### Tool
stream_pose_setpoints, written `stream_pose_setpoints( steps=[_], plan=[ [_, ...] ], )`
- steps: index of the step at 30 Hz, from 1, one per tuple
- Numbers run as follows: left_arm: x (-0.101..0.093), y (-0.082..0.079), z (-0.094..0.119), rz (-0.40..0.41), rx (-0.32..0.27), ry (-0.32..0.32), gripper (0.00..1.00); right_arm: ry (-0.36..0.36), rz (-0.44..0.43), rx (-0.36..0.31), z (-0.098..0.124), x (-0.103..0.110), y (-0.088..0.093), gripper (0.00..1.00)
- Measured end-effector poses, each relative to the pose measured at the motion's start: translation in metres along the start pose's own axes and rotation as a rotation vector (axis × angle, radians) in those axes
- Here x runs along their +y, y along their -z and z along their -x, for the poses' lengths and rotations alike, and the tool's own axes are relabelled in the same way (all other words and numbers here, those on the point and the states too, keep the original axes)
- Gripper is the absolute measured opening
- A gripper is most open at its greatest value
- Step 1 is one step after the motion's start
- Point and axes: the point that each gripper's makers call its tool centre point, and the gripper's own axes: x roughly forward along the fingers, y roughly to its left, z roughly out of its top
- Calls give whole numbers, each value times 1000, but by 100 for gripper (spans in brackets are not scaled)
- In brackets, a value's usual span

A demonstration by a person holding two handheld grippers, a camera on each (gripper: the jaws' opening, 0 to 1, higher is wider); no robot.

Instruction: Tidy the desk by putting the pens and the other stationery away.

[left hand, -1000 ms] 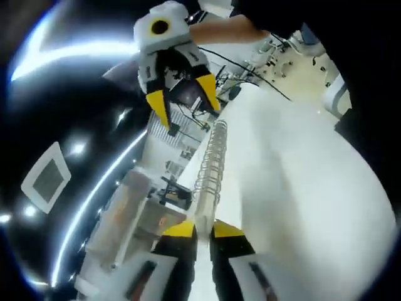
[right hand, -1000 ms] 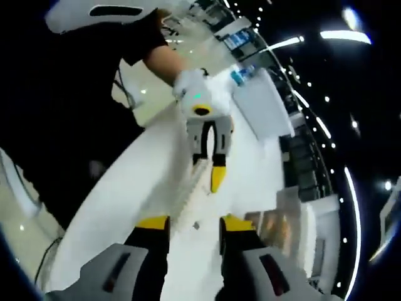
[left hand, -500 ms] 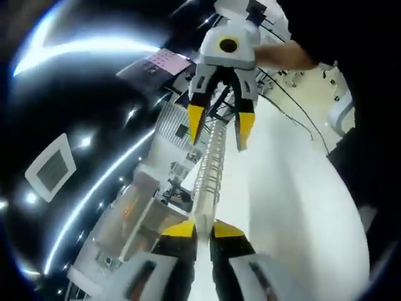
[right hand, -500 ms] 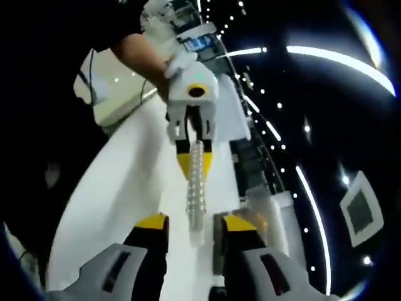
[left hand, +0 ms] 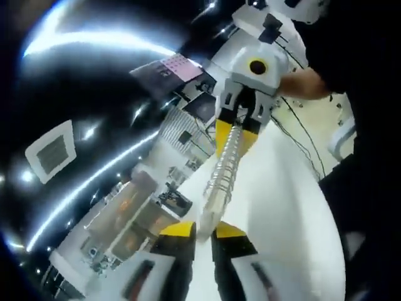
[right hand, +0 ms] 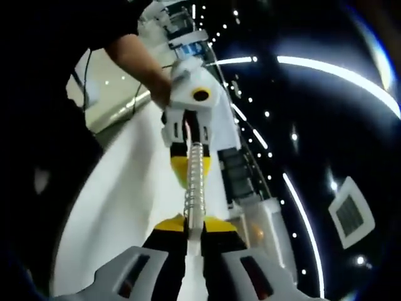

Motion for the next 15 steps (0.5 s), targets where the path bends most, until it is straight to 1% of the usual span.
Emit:
stream_pose_setpoints(
  steps=[1,2,3,5,6,8,9,10,11,12,13,14,15],
  plan=[
    [1,0,1,21,-9,-6,13,1,1,-1,0,0,-1,6],
    [3,0,3,58,-13,-20,15,0,-1,-5,1,0,-3,6],
    [10,2,6,85,-6,-62,22,2,-4,-4,1,0,-3,5],
    [23,8,12,127,24,-147,30,13,-6,10,1,-3,-1,5],
    [26,11,16,156,33,-164,34,20,-8,20,2,-5,1,5],
    [30,13,21,205,30,-192,45,36,-21,33,4,-10,4,5],
    [31,12,24,220,27,-208,52,54,-34,40,7,-15,7,5],
    [33,12,28,235,24,-224,55,71,-48,47,9,-21,9,5],
    [35,13,35,263,25,-253,59,97,-60,56,13,-29,11,6],
    [35,16,40,283,41,-275,63,124,-71,66,16,-38,14,6],
    [36,16,41,279,41,-279,67,136,-70,70,18,-42,15,6],
    [33,19,47,323,55,-291,72,160,-72,82,24,-53,20,6],
    [32,19,49,343,55,-291,72,174,-68,91,27,-59,22,6]
  ],
)
